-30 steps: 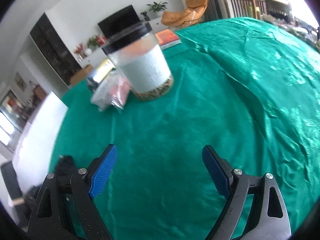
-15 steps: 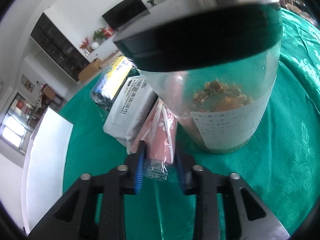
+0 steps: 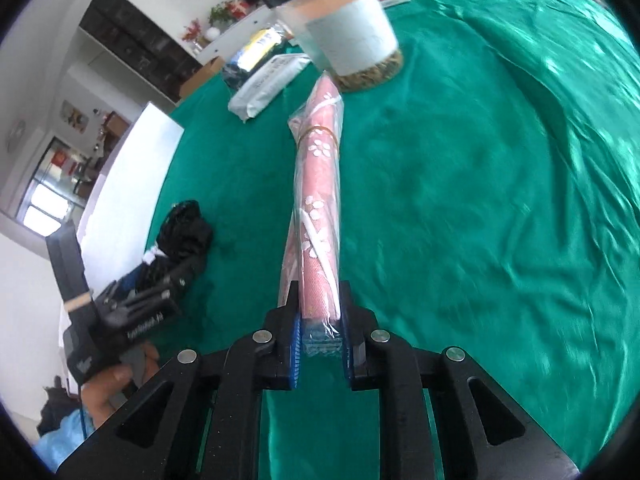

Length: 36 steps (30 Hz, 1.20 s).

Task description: Organize soft objects

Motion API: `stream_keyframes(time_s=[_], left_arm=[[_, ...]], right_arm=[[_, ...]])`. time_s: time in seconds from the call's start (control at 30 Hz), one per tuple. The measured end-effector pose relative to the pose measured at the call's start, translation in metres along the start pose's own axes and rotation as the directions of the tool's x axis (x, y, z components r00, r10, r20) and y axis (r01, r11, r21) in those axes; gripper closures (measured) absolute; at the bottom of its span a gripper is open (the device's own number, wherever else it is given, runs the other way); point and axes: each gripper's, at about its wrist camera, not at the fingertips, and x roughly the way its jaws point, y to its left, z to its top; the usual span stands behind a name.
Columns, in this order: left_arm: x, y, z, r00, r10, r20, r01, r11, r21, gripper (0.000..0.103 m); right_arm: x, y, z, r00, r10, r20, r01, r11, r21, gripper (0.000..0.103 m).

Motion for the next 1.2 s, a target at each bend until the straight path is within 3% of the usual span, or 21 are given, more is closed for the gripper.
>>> stream_keyframes(time_s=[0.1,0.2,0.3,0.37,0.43,0.5,0.53,0.6,0.67,0.8,0.97,1.2], left_arm=[[0.000,0.000,0.000,1.000,0.000,0.000,0.000,1.000,0.000,0.000],[0.000,0.000,0.000,1.000,-0.001,0.000,0.001,1.000,0.001,0.000],[0.000,0.000,0.000,1.000,-0.001,0.000,0.001,1.000,0.001,0.000],[0.000,0.000,0.000,1.000,-0.001,0.000,0.001,1.000,0.001,0.000],[0.000,0.000,0.000,1.000,-0.001,0.000,0.001,1.000,0.000,0.000],[0.000,0.000,0.000,1.000,-0.001,0.000,0.001,1.000,0.000,0.000],[0.000,0.000,0.000,1.000,-0.001,0.000,0.001,1.000,0.000,0.000],[0.000,0.000,0.000,1.000,-0.001,0.000,0.001,1.000,0.001,0.000],[0.000,0.000,0.000,1.000,0.000,0.000,0.000,1.000,0.000,0.000],[0.000,0.000,0.000,1.000,-0.001,0.000,0.001,1.000,0.001,0.000],[0.000,0.000,0.000,1.000,-0.001,0.000,0.001,1.000,0.000,0.000],[0.000,0.000,0.000,1.000,-0.001,0.000,0.001,1.000,0.000,0.000]], right_arm=[[-0.024,-0.016,-0.020,0.996,-0.069,0.052,0.066,0.996,0.068,0.086],[-0.032,-0.032,-0.020,0.984,-0.139,0.113,0.122,0.982,0.145,0.086],[-0.024,-0.048,0.005,0.970,-0.179,0.164,0.140,0.965,0.224,0.086],[-0.019,-0.051,0.029,0.956,-0.217,0.198,0.179,0.965,0.193,0.086],[-0.008,-0.051,0.061,0.950,-0.200,0.238,0.168,0.974,0.149,0.085],[0.000,-0.048,0.089,0.943,-0.204,0.264,0.188,0.979,0.082,0.071],[0.002,-0.044,0.097,0.931,-0.241,0.274,0.238,0.970,0.045,0.065],[-0.002,-0.035,0.099,0.903,-0.303,0.304,0.315,0.949,0.007,0.029],[-0.011,-0.029,0.086,0.873,-0.336,0.353,0.359,0.933,-0.002,0.026],[-0.001,-0.023,0.060,0.843,-0.442,0.307,0.479,0.876,-0.054,0.026],[0.008,-0.029,0.044,0.836,-0.491,0.245,0.524,0.847,-0.088,0.026],[0.006,-0.039,0.043,0.844,-0.472,0.255,0.501,0.863,-0.063,0.019]])
